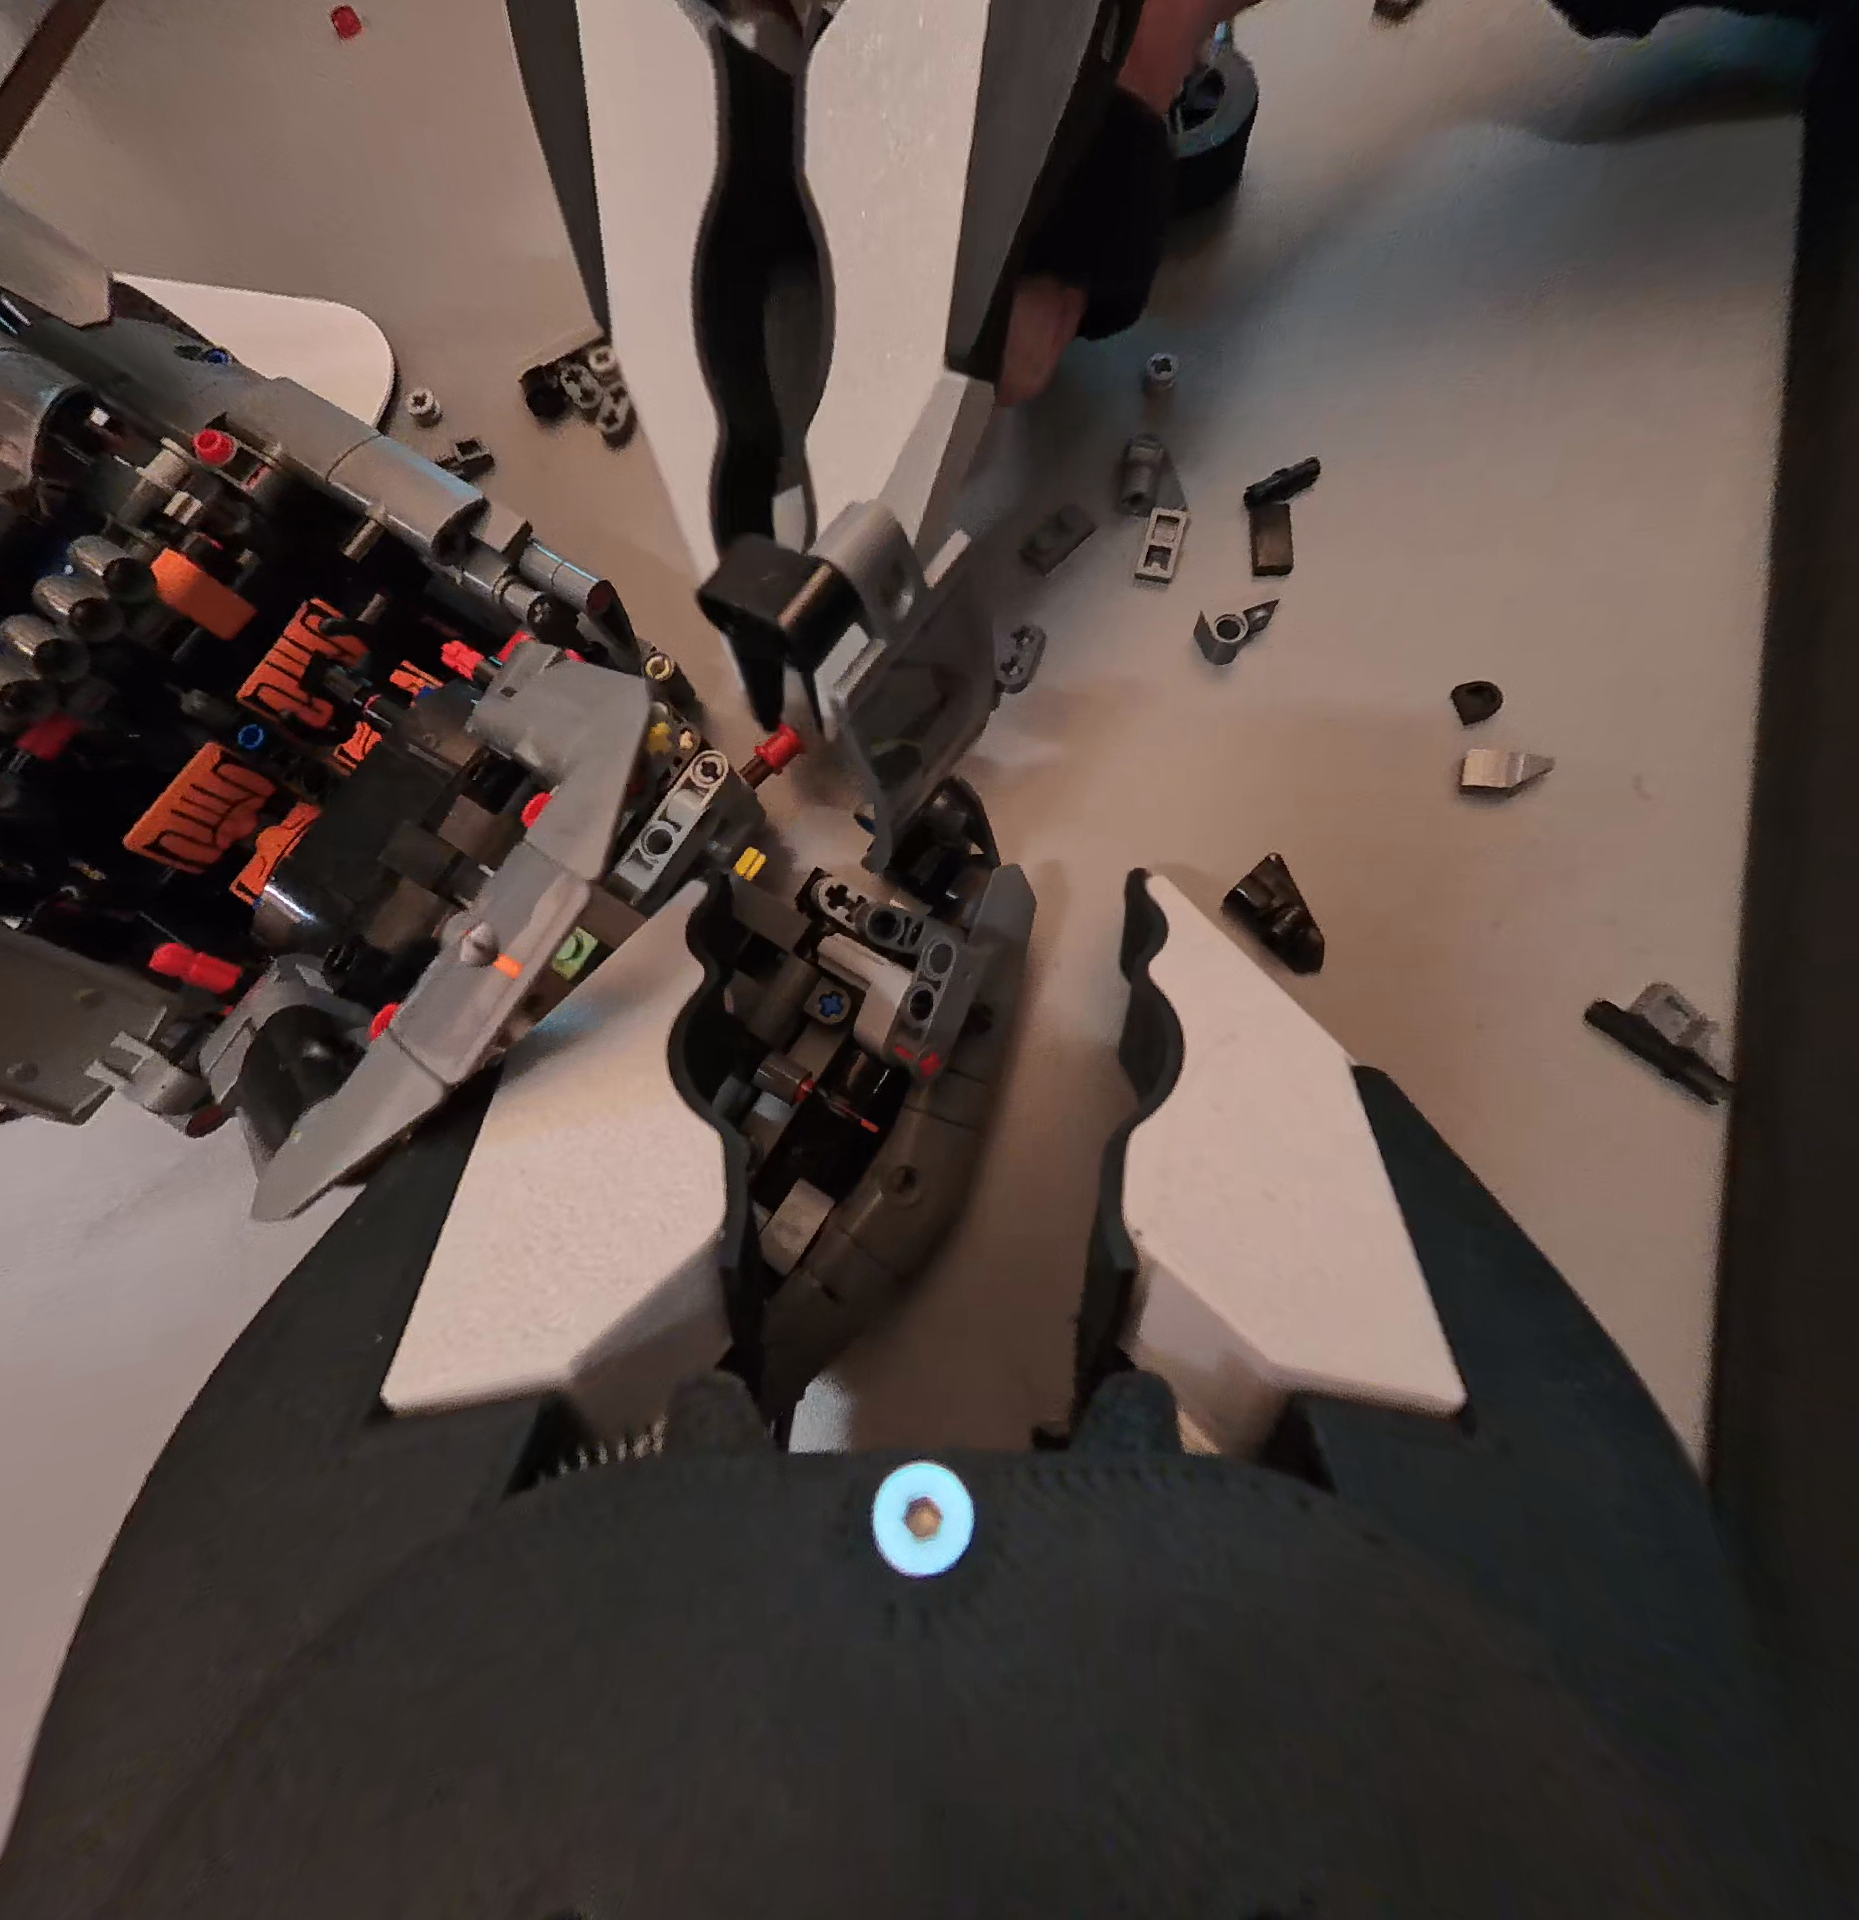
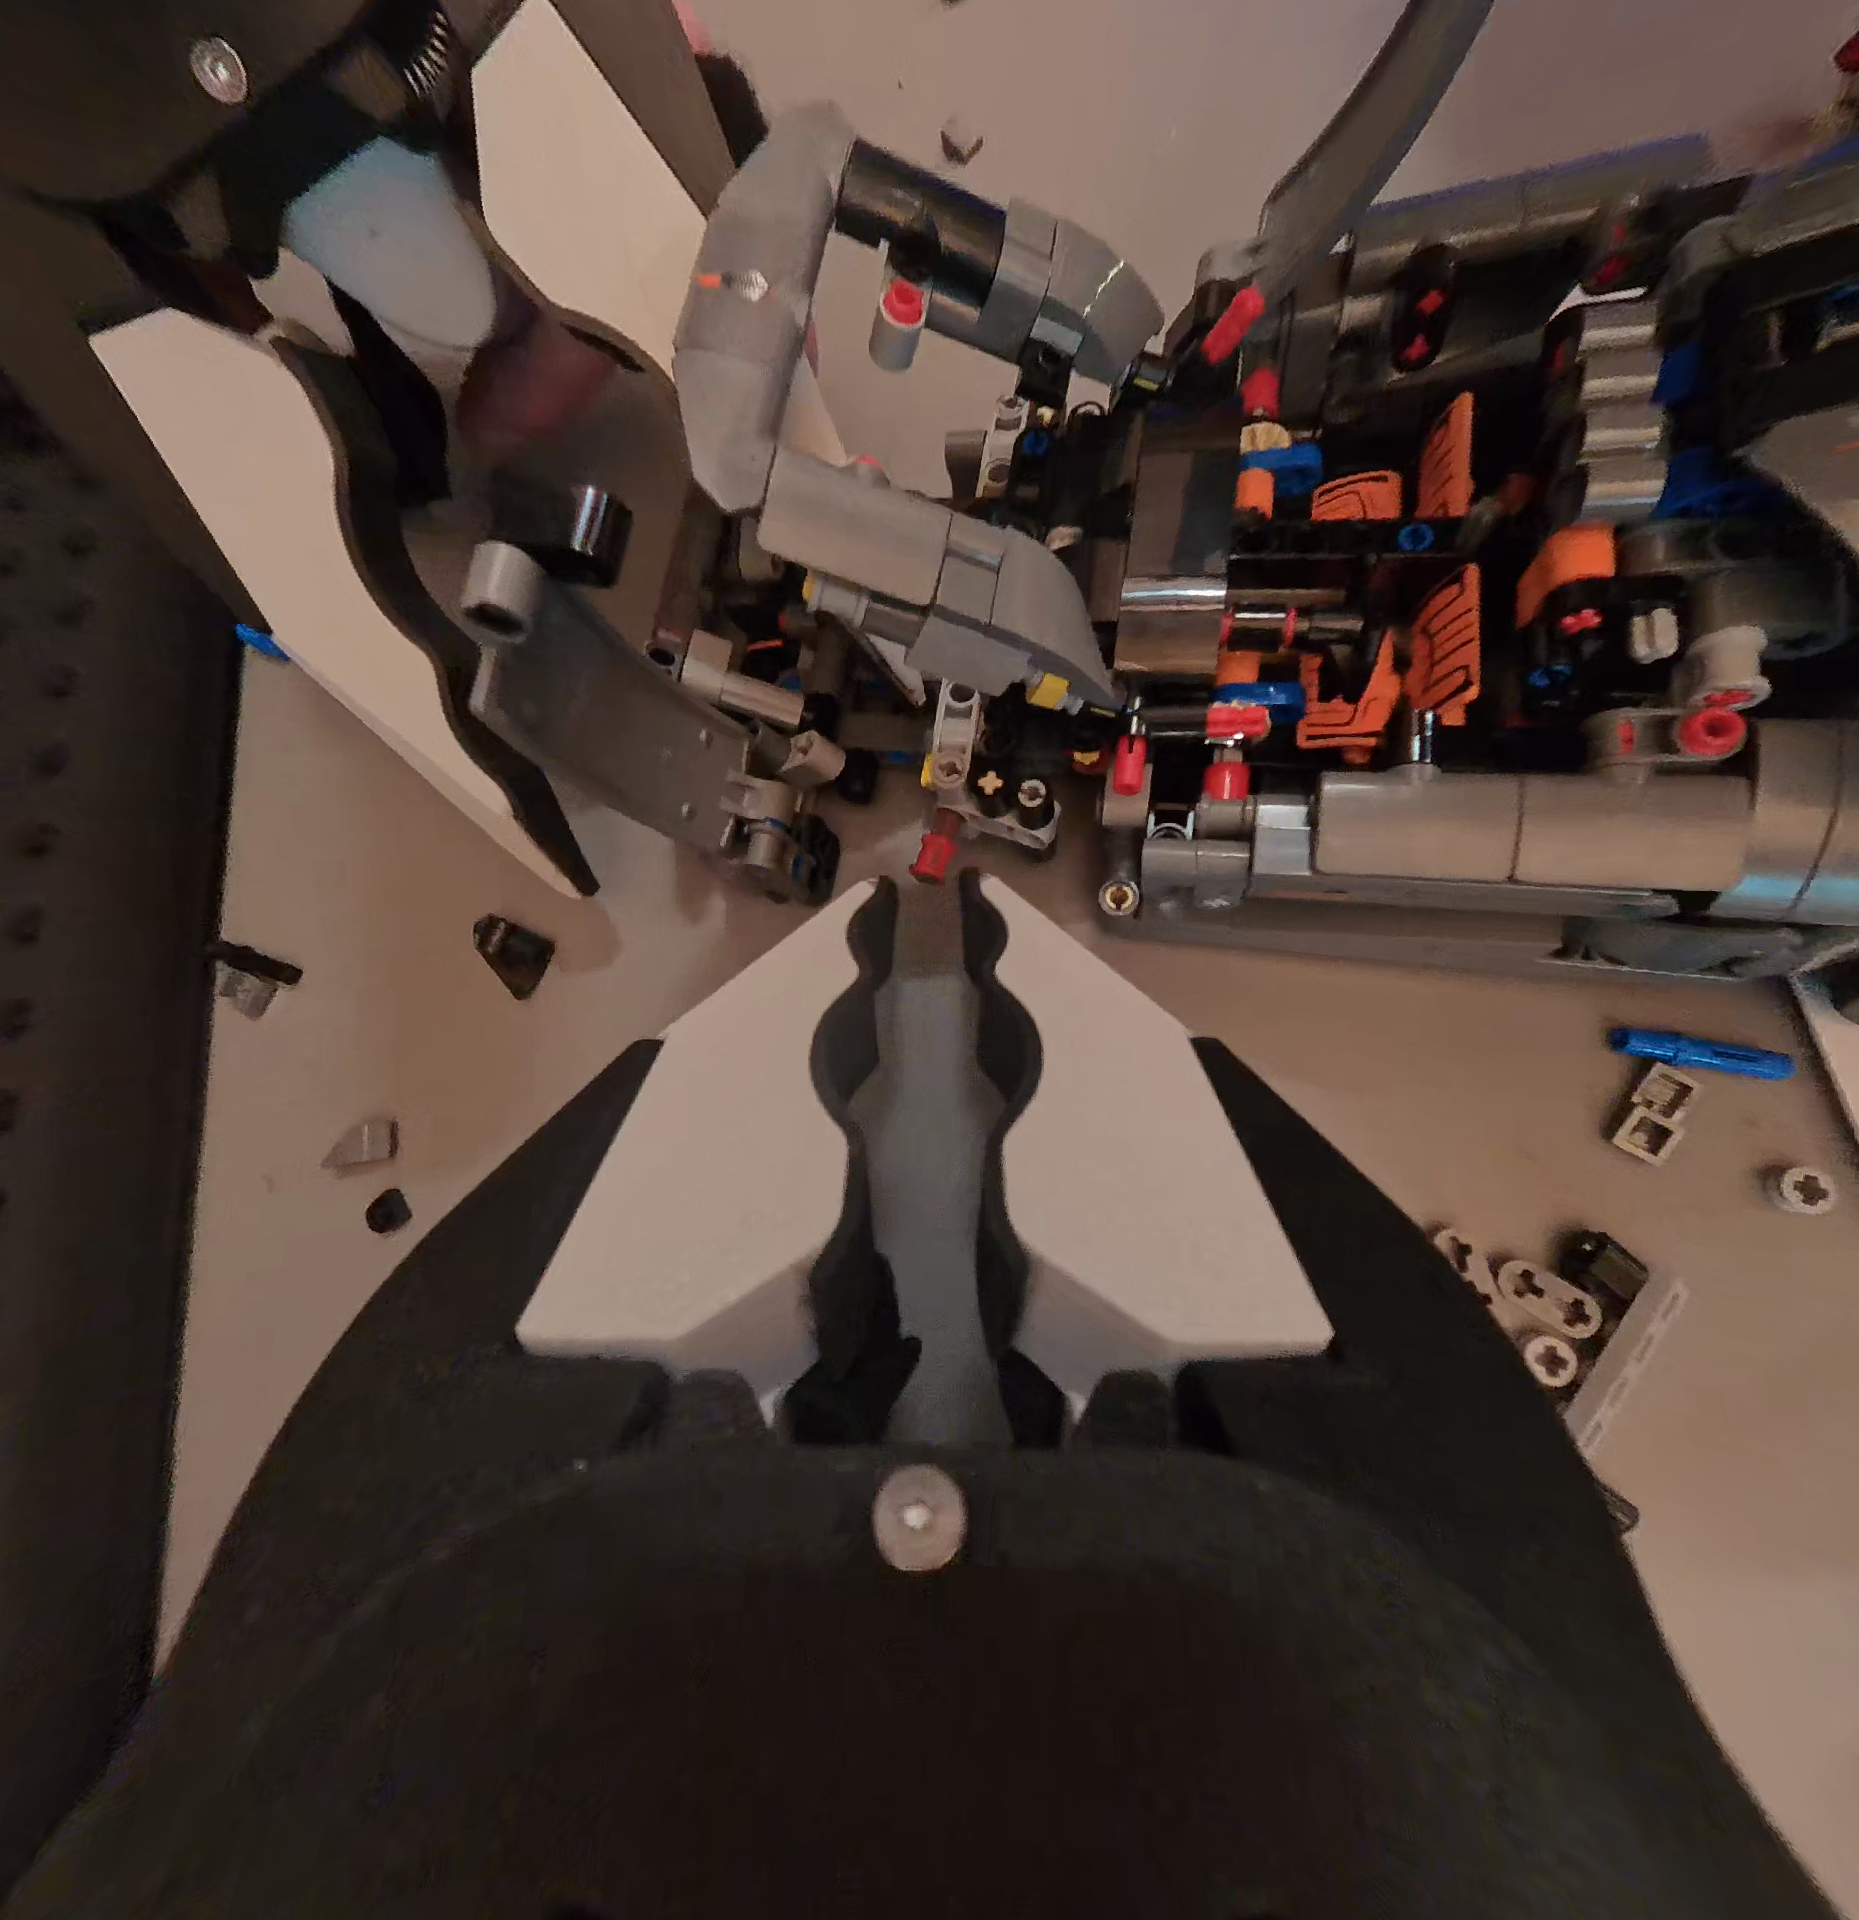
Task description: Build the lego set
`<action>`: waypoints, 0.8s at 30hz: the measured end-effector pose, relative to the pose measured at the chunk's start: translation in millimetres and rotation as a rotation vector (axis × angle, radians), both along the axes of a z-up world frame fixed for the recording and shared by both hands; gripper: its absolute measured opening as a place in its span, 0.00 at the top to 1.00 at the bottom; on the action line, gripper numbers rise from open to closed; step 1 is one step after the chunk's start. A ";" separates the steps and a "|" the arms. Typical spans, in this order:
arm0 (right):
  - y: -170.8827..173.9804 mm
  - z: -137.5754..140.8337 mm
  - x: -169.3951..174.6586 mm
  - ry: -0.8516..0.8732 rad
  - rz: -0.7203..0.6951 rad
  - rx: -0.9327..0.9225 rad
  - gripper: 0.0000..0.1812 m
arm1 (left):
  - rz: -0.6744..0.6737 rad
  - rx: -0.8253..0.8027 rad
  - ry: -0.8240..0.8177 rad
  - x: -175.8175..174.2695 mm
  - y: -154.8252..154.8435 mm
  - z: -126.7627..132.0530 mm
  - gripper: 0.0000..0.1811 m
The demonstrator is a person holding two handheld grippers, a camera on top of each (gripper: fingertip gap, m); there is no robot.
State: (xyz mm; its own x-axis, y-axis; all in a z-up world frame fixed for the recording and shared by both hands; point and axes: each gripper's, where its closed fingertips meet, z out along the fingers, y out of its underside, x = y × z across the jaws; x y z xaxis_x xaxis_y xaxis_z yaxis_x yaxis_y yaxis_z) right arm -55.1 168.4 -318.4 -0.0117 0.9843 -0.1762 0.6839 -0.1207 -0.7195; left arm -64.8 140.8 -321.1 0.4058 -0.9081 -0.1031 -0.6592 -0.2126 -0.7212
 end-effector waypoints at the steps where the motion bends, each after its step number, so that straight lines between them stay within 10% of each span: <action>1: 0.1 1.3 -0.2 0.007 -0.001 -0.004 0.94 | 0.003 0.001 -0.023 1.2 0.1 2.6 0.60; 24: 8.0 -3.9 -3.9 0.010 -0.005 -0.031 0.98 | -0.065 0.149 0.063 12.5 -1.7 -5.6 0.56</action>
